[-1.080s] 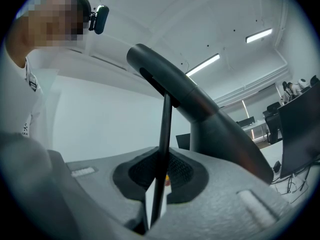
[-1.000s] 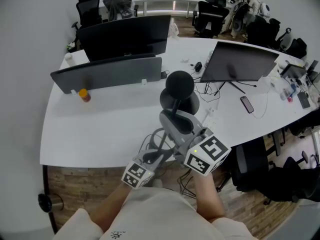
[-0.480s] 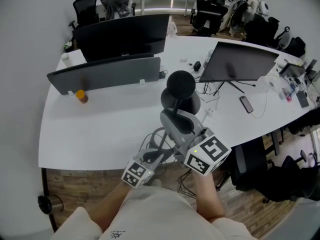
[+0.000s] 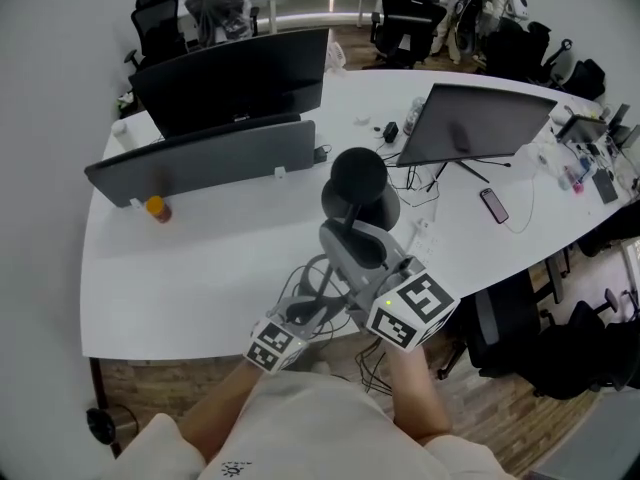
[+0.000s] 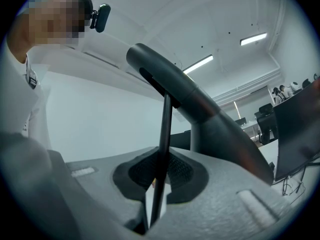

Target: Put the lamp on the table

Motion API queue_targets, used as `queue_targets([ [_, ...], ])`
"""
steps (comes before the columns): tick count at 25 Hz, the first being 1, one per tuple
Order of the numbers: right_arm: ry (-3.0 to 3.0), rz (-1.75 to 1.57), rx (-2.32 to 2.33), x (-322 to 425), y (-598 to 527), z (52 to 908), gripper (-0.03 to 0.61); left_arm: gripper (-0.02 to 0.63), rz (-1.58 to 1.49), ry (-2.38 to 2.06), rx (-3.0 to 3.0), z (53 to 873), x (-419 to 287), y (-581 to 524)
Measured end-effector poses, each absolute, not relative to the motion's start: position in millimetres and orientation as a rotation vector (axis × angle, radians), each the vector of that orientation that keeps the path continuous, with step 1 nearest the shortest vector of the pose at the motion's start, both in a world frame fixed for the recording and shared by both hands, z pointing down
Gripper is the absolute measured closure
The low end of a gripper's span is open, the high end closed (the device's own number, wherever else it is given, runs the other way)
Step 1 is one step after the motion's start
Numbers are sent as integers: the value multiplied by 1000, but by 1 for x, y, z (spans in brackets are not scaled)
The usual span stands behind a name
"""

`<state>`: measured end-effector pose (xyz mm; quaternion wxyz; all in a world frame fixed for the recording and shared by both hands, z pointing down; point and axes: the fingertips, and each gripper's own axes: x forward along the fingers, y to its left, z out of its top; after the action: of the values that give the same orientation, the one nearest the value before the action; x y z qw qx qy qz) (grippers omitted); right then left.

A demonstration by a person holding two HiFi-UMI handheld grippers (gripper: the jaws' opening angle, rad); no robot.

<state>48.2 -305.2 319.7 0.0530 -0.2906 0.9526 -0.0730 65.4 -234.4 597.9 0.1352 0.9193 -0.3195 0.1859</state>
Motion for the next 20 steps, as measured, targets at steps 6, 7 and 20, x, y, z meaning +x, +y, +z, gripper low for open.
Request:
queue_targets([
  [6, 2872, -229, -978, 50, -344, 325, 555, 575, 583, -832, 2709, 602, 62, -273],
  [7, 2868, -226, -995, 50, -351, 326, 555, 575, 584, -818, 2713, 604, 61, -281],
  [20, 2814, -237, -1238, 49, -433, 358, 557, 575, 652, -616, 2768, 636, 54, -364],
])
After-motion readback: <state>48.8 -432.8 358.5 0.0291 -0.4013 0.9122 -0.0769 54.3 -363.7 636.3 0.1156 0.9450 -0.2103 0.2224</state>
